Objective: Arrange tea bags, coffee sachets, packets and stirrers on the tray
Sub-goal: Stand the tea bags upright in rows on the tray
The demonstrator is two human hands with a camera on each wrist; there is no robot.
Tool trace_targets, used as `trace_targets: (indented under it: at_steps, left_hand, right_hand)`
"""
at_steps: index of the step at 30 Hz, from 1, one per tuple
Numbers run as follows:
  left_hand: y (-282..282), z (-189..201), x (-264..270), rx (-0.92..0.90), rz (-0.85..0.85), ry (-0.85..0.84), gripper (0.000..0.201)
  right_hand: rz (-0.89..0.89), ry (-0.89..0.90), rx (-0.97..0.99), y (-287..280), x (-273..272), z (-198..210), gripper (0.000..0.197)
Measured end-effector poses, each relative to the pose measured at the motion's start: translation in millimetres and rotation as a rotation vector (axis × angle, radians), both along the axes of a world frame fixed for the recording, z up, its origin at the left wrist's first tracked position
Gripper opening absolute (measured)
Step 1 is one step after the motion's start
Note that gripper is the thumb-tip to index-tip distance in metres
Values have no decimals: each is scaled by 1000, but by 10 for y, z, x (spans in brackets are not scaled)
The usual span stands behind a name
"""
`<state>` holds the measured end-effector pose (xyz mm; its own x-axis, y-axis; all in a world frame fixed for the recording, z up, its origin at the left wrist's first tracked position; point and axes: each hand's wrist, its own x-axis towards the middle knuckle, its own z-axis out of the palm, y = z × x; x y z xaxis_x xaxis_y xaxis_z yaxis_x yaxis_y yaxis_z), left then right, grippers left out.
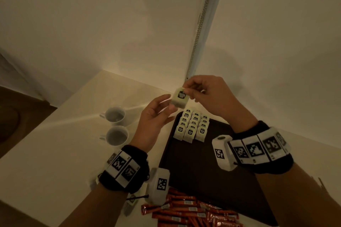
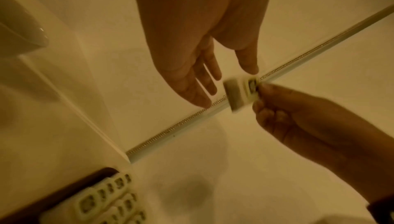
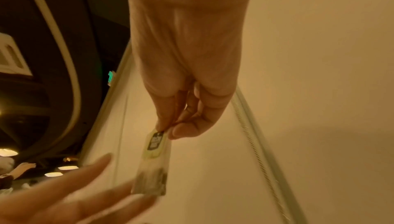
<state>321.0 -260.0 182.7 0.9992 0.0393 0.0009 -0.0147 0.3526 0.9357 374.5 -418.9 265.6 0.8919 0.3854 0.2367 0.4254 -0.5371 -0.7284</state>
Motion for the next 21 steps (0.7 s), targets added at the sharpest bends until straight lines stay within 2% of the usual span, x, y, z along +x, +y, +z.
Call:
trace_targets:
  at_steps: [5, 10, 14, 21]
  left_hand:
    - [451, -348, -297, 332, 21, 82, 12]
    - [944, -671, -773, 486, -5, 286, 11]
    - [1271, -889, -1129, 505, 39, 477, 12]
    - [1583, -1103, -1521, 474, 128, 742, 15]
  right_hand:
    - [-105, 201, -291, -411, -9, -753, 13]
    - [-123, 489, -487, -741, -50, -1597, 15]
    - [-137, 571, -503, -840, -11, -1910, 15]
    - [-310, 504, -341, -886, 205, -2098, 9]
